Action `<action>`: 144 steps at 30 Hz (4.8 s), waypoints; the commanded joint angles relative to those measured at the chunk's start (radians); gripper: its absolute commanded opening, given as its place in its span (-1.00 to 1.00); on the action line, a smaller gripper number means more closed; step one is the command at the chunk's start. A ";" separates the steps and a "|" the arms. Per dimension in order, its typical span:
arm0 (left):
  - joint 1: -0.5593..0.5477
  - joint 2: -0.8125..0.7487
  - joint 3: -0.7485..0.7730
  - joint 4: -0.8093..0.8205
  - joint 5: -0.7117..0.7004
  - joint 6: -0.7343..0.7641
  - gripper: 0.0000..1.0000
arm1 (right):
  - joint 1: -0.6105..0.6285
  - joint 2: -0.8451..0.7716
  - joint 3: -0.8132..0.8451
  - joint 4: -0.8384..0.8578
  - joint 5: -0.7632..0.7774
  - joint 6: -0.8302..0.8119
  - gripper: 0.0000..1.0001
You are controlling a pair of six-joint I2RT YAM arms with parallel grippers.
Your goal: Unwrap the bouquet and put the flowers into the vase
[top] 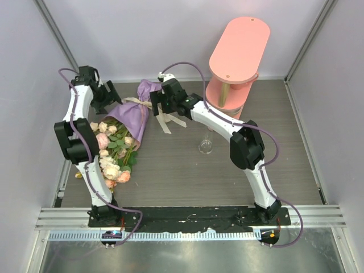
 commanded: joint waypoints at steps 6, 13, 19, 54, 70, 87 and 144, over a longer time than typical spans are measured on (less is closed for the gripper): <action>-0.008 0.134 0.027 -0.052 0.097 0.059 0.52 | -0.039 0.117 0.063 0.034 -0.013 -0.071 0.84; -0.008 -0.065 -0.304 0.145 0.160 -0.018 0.54 | -0.041 0.151 0.046 0.057 0.019 -0.108 0.47; -0.007 -0.151 -0.294 0.122 0.151 -0.012 0.63 | -0.018 0.149 0.029 0.072 0.063 -0.134 0.40; -0.154 -0.121 -0.377 0.165 0.159 0.049 0.44 | 0.016 0.287 0.066 0.139 0.122 -0.139 -0.02; -0.152 -0.090 -0.377 0.165 0.165 0.045 0.44 | 0.030 0.291 0.048 0.149 0.109 -0.142 -0.06; -0.149 -0.043 -0.377 0.167 0.122 0.039 0.40 | 0.068 0.274 0.268 0.101 0.210 -0.204 -0.98; -0.096 -0.344 -0.559 0.398 0.378 -0.066 0.26 | 0.188 -0.220 0.008 0.726 0.343 -0.338 -0.99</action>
